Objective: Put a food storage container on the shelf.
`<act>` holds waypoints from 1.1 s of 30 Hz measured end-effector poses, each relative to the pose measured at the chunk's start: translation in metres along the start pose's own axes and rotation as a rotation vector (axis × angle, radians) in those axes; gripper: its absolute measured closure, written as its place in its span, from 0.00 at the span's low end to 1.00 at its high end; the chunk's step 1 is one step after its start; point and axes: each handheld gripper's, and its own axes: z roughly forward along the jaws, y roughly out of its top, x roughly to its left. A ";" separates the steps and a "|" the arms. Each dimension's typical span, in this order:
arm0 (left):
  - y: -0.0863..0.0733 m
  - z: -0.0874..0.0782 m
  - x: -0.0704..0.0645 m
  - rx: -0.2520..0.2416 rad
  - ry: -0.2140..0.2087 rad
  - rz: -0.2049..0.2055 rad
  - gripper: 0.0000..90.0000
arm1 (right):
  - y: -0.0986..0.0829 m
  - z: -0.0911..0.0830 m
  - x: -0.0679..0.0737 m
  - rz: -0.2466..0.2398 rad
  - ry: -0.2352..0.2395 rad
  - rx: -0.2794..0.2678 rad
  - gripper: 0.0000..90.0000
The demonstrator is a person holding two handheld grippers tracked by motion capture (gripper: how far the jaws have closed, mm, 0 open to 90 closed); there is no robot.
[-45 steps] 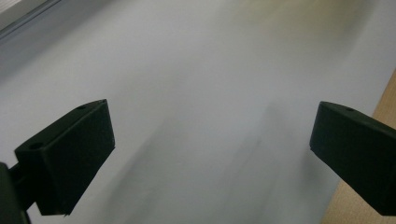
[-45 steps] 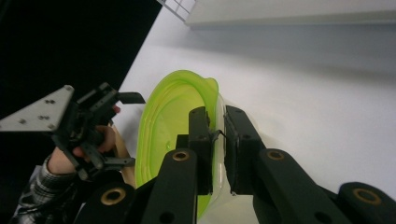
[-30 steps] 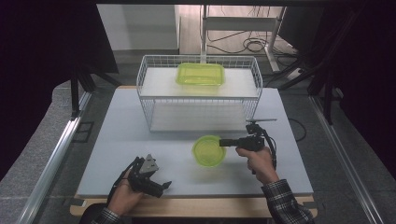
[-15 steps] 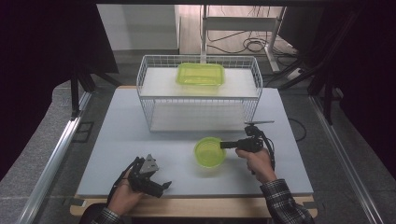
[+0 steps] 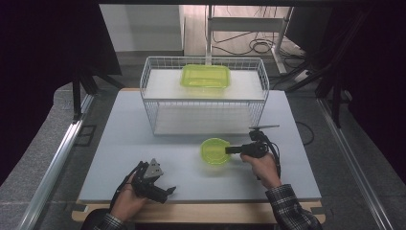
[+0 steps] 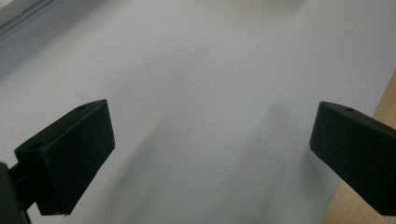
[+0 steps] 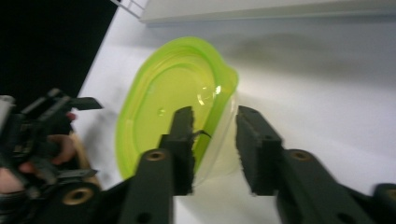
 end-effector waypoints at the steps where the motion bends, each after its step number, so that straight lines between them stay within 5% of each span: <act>1: 0.000 0.000 0.000 0.000 0.001 0.000 0.00 | 0.000 0.000 0.000 0.008 0.014 0.001 0.80; 4: 0.000 0.000 0.000 0.000 0.001 0.001 0.00 | 0.000 0.001 -0.001 0.039 0.061 0.008 0.89; 12: 0.000 0.000 0.000 -0.001 0.001 0.000 0.00 | 0.001 -0.001 0.002 0.063 0.089 0.003 0.90; 21: 0.000 -0.002 0.002 -0.010 0.001 -0.015 0.00 | 0.017 -0.018 0.023 0.030 0.163 -0.052 0.90; 33: 0.001 -0.004 0.004 -0.022 -0.010 -0.046 0.00 | 0.050 -0.049 0.060 -0.034 0.193 -0.107 0.90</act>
